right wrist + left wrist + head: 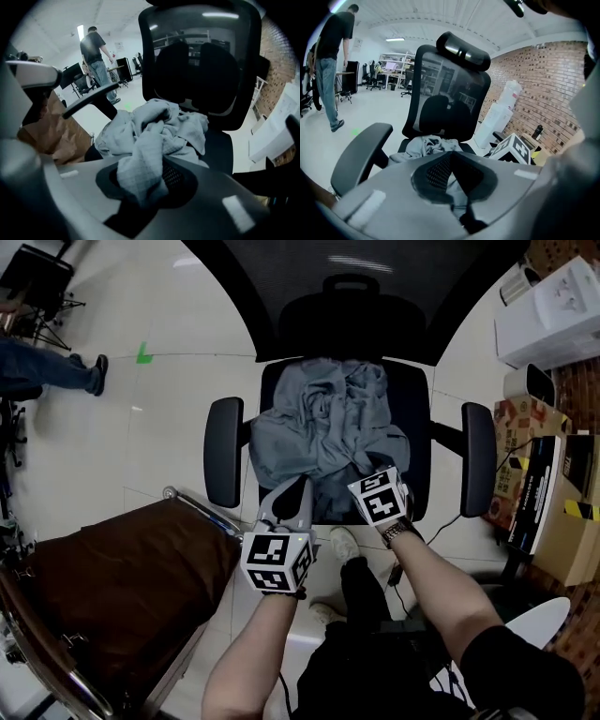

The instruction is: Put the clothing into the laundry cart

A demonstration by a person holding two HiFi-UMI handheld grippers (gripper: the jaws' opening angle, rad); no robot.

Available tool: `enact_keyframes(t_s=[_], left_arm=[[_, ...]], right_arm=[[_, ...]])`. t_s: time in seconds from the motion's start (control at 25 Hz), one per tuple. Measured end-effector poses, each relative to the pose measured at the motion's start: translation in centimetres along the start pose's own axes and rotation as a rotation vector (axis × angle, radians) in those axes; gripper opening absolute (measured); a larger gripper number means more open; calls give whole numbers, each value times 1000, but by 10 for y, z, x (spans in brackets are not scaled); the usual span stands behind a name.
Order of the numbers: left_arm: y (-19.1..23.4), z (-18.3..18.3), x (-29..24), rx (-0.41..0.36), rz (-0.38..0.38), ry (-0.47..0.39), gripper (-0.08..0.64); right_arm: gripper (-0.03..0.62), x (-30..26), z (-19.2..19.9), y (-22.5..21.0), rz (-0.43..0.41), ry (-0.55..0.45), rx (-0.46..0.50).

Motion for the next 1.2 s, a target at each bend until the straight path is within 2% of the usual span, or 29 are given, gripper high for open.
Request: enact_keyframes(t_s=[0.28,0.4,0.64,0.76,0.84,1.04,1.2], left_arm=[[-24,-63,53,-36,-17,-88,2],[-39,-89,76,-60,-31,-132,2],[-118,-188,160,-160,-67,-218,2],[-133,-221,201,-183,-78,-259,2],[-151,-220,229,-196,-87,-291,2],[-222,-180,304,-238,-153,-407,2],[-245,-202,379,-271,-176,-455,2]], right_arm=[[120,84,-53,37,-21,-90,68],[118,125,-79,53,-37,-159,104],[118,273,-155,94,-75,-368,147],[117,328,-189,124,-91,-443,163],[117,362,-189,142,-102,-492,189],[117,449,-143,169,-166,-641,288],[117,513,-157,224,-238,-720,323]])
Point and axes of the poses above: the fingertips, and each gripper's own axes: x backward along the fingers, y to its left, z out of its underside, the point moved 9 cm from there along x, backward along the fingers, and after that the axes turned 9 degrees about -y, right-handed, at the moved point
